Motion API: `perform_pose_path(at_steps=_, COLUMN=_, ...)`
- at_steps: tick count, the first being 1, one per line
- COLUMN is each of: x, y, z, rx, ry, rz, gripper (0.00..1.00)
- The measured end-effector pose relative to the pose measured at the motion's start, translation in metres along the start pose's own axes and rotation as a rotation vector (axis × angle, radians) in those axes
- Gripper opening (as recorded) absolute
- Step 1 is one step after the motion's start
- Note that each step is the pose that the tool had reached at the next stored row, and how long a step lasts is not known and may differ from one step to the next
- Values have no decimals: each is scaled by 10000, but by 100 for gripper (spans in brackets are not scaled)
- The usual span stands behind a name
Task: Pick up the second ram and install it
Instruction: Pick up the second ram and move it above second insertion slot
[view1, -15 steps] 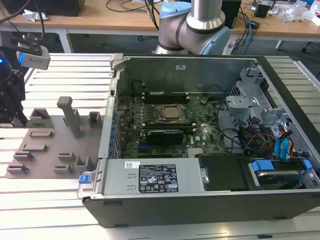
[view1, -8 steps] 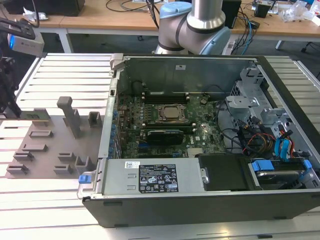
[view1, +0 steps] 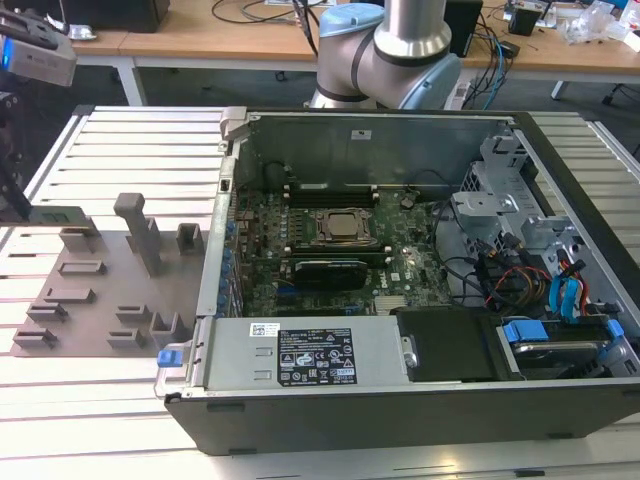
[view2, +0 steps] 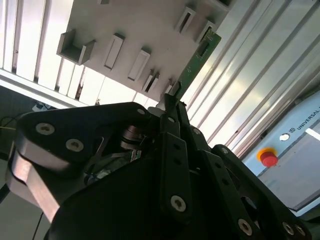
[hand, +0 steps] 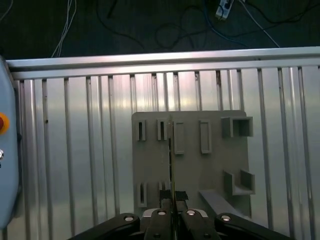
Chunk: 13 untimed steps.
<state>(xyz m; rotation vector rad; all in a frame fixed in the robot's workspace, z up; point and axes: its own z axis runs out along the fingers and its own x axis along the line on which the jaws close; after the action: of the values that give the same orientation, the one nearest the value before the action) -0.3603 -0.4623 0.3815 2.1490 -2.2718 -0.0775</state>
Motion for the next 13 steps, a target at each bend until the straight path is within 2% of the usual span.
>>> perform_pose_path(at_steps=2, x=-2, y=4, z=-89, rx=0, ry=0, rz=0, gripper=14)
perform_pose_path(at_steps=4, x=-3, y=6, z=-127, rx=0, ry=-1, rz=0, gripper=14)
perform_pose_path(at_steps=6, x=-5, y=9, z=-211, rx=0, ry=-1, rz=0, gripper=14)
perform_pose_path(at_steps=7, x=-5, y=11, z=-230, rx=1, ry=-6, rz=0, gripper=14)
perform_pose_path(at_steps=13, x=-6, y=0, z=-233, rx=-3, ry=-6, rz=-3, gripper=14)
